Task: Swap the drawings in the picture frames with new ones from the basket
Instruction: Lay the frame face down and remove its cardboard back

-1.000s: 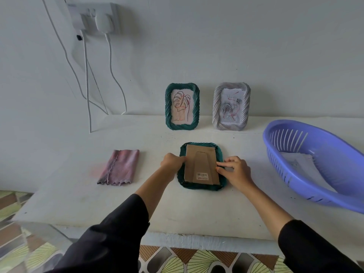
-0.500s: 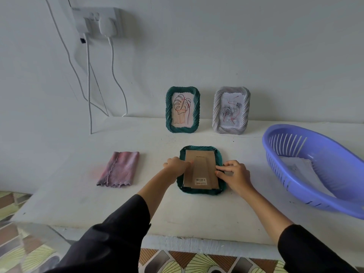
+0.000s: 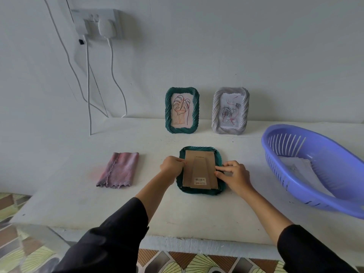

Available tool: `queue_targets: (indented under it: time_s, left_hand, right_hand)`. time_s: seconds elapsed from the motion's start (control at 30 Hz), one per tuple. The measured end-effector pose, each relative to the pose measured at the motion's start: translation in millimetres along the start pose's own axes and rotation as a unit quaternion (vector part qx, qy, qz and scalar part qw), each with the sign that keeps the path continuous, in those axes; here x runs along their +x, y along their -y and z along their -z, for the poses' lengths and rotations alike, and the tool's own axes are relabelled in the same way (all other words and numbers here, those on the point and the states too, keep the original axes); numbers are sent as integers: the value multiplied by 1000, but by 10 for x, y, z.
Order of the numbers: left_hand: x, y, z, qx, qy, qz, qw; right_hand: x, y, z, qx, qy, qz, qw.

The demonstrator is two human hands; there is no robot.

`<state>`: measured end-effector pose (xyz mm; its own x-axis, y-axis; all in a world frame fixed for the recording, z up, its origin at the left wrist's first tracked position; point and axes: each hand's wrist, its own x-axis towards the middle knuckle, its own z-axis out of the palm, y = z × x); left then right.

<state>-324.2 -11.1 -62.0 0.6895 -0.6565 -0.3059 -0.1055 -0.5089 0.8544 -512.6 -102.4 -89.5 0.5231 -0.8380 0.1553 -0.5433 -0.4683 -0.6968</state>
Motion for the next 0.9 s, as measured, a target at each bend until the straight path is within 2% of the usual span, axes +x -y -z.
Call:
queue_targets:
  time_s: [0.17, 0.5, 0.9]
  left_hand:
    - [-1, -37, 55, -19, -2, 5, 1000]
    - [-202, -149, 133, -16, 37, -96, 995]
    - [-256, -222, 157, -28, 85, -71, 994]
  right_hand:
    - [-4, 2, 3, 9, -1, -3, 1000]
    - [-4, 6, -1, 17, -6, -4, 1000]
    - [-23, 19, 12, 17, -2, -13, 1000]
